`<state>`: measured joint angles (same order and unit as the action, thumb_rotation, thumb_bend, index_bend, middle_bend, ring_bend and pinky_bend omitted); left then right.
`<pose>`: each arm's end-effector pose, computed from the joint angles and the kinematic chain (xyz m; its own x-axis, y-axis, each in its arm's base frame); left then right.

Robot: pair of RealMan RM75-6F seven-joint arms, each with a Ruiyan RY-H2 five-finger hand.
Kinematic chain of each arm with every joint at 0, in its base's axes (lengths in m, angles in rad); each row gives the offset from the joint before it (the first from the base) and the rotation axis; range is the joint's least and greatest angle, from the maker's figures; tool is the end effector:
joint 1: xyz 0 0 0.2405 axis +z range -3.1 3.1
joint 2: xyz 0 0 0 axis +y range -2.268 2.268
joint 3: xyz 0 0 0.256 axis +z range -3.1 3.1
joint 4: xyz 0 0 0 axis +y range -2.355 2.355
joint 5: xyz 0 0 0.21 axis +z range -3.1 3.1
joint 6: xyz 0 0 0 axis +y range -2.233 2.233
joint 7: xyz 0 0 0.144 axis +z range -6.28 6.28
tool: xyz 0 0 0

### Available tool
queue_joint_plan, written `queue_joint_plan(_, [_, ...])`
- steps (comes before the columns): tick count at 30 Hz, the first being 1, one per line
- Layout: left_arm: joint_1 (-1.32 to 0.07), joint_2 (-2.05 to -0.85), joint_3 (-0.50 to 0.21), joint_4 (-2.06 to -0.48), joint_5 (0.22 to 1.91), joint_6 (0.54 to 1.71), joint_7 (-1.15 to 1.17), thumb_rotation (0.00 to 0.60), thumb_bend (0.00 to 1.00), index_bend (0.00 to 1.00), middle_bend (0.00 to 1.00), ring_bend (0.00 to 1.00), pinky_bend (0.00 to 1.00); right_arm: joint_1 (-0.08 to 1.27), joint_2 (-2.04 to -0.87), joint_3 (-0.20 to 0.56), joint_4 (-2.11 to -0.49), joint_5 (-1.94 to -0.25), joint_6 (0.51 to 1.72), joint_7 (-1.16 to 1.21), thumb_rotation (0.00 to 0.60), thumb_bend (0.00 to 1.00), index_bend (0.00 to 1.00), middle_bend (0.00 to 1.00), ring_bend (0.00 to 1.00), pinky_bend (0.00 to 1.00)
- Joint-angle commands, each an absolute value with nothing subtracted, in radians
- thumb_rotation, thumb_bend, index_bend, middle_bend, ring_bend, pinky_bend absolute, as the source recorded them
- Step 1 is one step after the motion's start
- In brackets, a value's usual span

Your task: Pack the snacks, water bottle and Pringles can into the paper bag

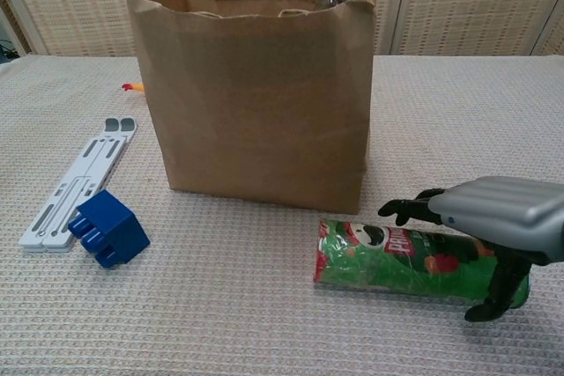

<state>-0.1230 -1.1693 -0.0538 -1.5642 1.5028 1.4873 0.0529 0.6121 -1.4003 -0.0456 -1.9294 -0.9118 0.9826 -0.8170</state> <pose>-0.3081 0.1942 0.1480 0.4401 -0.0211 0.8977 0.8966 -0.0438 -0.4407 -0.1751 -0.2220 -0.0185 0.6302 -0.5053 0.5894 -0.7758 -0.4397 0.4525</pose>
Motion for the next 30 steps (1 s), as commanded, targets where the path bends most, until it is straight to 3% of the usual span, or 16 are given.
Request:
queue_joint_plan(1, [-0.123, -1.169, -0.054, -1.564, 1.503, 1.487, 0.052, 0.600, 0.37, 0.02, 0.00, 0.00, 0.00, 0.620, -1.436, -0.051, -1.904, -0.888, 1.011, -0.842, 0.600, 0.06, 0.14, 0.18, 0.19, 0.33])
queue_joint_plan(3, [-0.123, -1.168, -0.053, -1.564, 1.504, 1.487, 0.050, 0.600, 0.37, 0.02, 0.00, 0.00, 0.00, 0.619, -1.449, -0.051, -1.897, -0.895, 1.020, -0.841, 0.600, 0.15, 0.34, 0.32, 0.36, 0.53])
queue_joint_plan(4, [-0.124, -1.168, -0.053, -1.563, 1.504, 1.486, 0.048, 0.600, 0.37, 0.02, 0.00, 0.00, 0.00, 0.614, -1.460, -0.053, -1.891, -0.913, 1.034, -0.832, 0.600, 0.23, 0.49, 0.44, 0.50, 0.66])
queue_joint_plan(5, [-0.124, -1.167, -0.052, -1.562, 1.505, 1.484, 0.045, 0.600, 0.37, 0.02, 0.00, 0.00, 0.00, 0.605, -1.454, -0.053, -1.898, -0.948, 1.053, -0.811, 0.600, 0.28, 0.60, 0.53, 0.59, 0.72])
queue_joint_plan(7, [-0.125, -1.166, -0.052, -1.562, 1.506, 1.483, 0.042, 0.600, 0.37, 0.02, 0.00, 0.00, 0.00, 0.588, -1.429, -0.058, -1.909, -1.017, 1.071, -0.757, 0.600, 0.30, 0.65, 0.56, 0.63, 0.75])
queue_joint_plan(19, [-0.124, -1.168, -0.052, -1.566, 1.505, 1.486, 0.056, 0.600, 0.37, 0.02, 0.00, 0.00, 0.00, 0.519, -1.158, -0.017, -2.038, -1.351, 1.164, -0.362, 0.600, 0.32, 0.68, 0.58, 0.63, 0.76])
queue_joint_plan(24, [-0.124, -1.169, -0.053, -1.568, 1.504, 1.487, 0.062, 0.600, 0.37, 0.02, 0.00, 0.00, 0.00, 0.536, -1.095, 0.065, -2.095, -1.408, 1.196, -0.265, 0.600, 0.32, 0.68, 0.58, 0.63, 0.76])
queue_joint_plan(30, [-0.124, -1.168, -0.053, -1.568, 1.503, 1.485, 0.058, 0.600, 0.37, 0.02, 0.00, 0.00, 0.00, 0.599, -1.115, 0.200, -2.162, -1.354, 1.216, -0.302, 0.600, 0.32, 0.68, 0.58, 0.63, 0.76])
